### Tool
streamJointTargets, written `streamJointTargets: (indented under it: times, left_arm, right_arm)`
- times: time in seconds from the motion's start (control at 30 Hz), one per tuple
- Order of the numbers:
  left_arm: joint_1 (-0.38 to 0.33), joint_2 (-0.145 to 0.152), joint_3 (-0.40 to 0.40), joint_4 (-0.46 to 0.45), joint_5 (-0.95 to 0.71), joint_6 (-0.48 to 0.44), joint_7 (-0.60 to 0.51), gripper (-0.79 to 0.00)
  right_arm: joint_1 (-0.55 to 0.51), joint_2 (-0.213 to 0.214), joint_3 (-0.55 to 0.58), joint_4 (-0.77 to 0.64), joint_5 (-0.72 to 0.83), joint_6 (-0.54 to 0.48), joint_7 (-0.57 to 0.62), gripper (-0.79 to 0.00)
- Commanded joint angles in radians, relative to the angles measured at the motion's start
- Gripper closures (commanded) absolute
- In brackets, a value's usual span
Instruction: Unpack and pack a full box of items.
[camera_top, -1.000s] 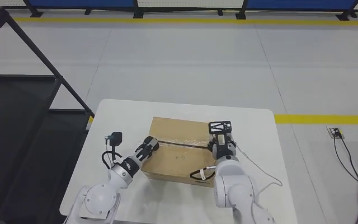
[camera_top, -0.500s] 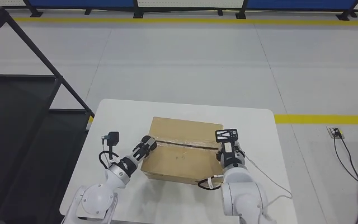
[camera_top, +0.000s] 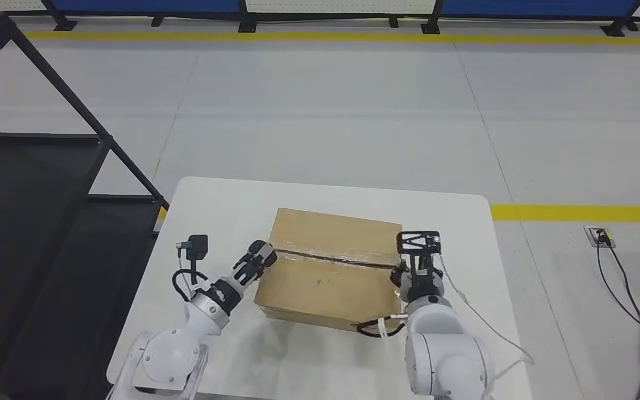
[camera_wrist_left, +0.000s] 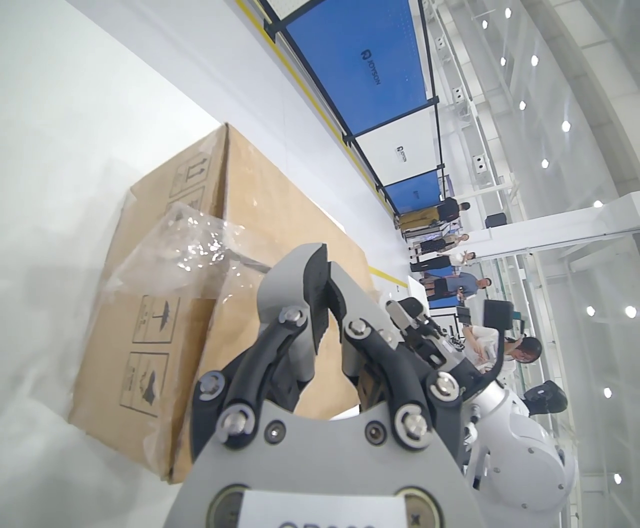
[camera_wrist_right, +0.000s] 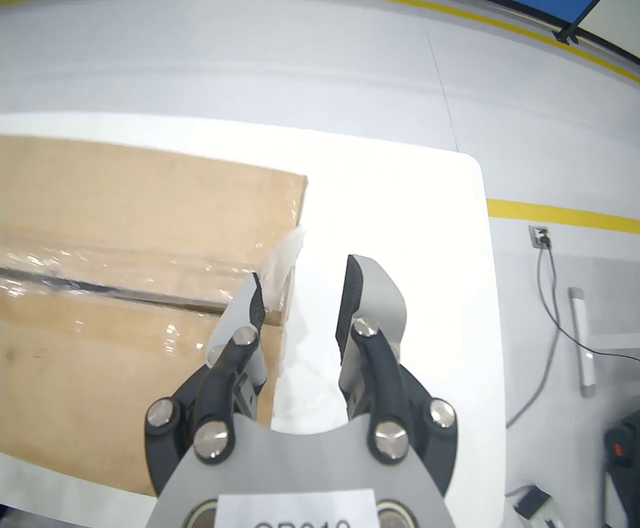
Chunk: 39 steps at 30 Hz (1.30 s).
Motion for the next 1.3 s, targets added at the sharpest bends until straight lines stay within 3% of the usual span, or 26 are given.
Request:
streamJointTargets:
  times: [0.0,0.03,0.07,0.13,0.2,0.37,0.53,0.8,1.2,1.23,1.27]
  left_arm:
    - [0.008,0.0,-0.014,-0.008,-0.019,-0.01,0.018,0.0]
    - [0.014,0.001,-0.024,-0.013,-0.031,-0.017,0.028,0.0]
    - [0.021,0.001,-0.035,-0.019,-0.045,-0.024,0.04,0.0]
    - [0.036,0.002,-0.063,-0.033,-0.071,-0.038,0.068,0.0]
    - [0.053,0.002,-0.092,-0.038,-0.106,-0.056,0.095,0.0]
    - [0.097,0.003,-0.148,-0.031,-0.164,-0.093,0.157,0.0]
    - [0.145,0.002,-0.181,-0.027,-0.169,-0.143,0.23,0.0]
    - [0.168,0.002,-0.209,-0.021,-0.203,-0.162,0.243,0.0]
    - [0.196,0.004,-0.233,-0.018,-0.236,-0.196,0.246,0.0]
    - [0.201,0.004,-0.237,-0.017,-0.24,-0.199,0.245,-0.092]
    - [0.205,0.004,-0.241,-0.017,-0.246,-0.201,0.244,-0.336]
  right_arm:
    - [-0.021,-0.002,0.015,-0.039,0.072,0.004,-0.08,-0.36]
    - [-0.036,-0.003,0.019,-0.058,0.114,0.005,-0.121,-0.354]
    - [-0.048,-0.004,0.022,-0.075,0.153,-0.005,-0.16,-0.271]
    - [-0.058,-0.008,0.031,-0.097,0.278,-0.036,-0.207,0.0]
    - [-0.044,-0.008,0.048,-0.076,0.407,-0.102,-0.167,0.0]
    - [0.093,-0.011,0.108,0.067,0.563,-0.108,0.04,0.0]
    - [0.177,-0.006,0.153,0.163,0.607,-0.082,0.182,0.0]
    - [0.204,0.001,0.165,0.204,0.594,-0.052,0.215,0.0]
    - [0.319,-0.012,0.064,0.346,0.616,-0.032,0.197,0.0]
    - [0.329,-0.013,0.055,0.359,0.63,-0.038,0.198,0.0]
    - [0.339,-0.015,0.047,0.373,0.64,-0.043,0.198,0.0]
